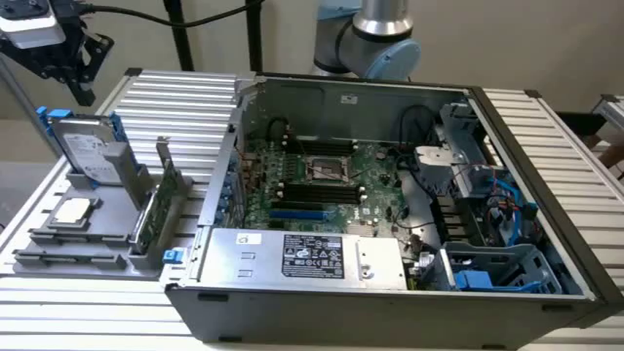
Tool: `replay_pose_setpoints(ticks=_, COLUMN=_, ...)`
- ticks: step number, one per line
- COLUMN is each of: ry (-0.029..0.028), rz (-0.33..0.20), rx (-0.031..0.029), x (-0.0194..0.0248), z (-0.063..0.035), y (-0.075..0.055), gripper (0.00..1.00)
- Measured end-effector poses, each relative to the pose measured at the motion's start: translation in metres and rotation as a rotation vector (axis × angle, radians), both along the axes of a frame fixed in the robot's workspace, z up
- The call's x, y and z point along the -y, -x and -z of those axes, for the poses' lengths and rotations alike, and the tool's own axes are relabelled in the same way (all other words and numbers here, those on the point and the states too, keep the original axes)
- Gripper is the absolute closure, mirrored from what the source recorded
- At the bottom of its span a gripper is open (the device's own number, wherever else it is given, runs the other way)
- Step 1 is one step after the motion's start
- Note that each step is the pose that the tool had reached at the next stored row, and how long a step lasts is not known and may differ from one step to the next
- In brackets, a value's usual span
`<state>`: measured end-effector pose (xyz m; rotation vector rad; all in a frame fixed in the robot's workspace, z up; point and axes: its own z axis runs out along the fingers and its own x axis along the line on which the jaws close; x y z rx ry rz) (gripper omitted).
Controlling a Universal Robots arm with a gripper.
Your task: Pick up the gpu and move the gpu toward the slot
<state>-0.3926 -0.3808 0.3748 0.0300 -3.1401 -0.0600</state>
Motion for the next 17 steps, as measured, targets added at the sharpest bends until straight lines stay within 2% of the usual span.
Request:
replay_pose_setpoints(ticks=13, ry=0.0005, rz=0.0, rx=-0.0002, x=0.0002, z=-0.0001, y=0.0, gripper=0.89)
replay_pose_setpoints(ticks=14, ry=0.0006, rz=0.0, rx=-0.0002, x=0.002, z=0.0, y=-0.001, gripper=0.89)
replay_pose_setpoints(ticks=17, ry=0.0005, rz=0.0, rx=-0.0002, x=0.0129, z=0.0002, y=-0.007, gripper=0.89)
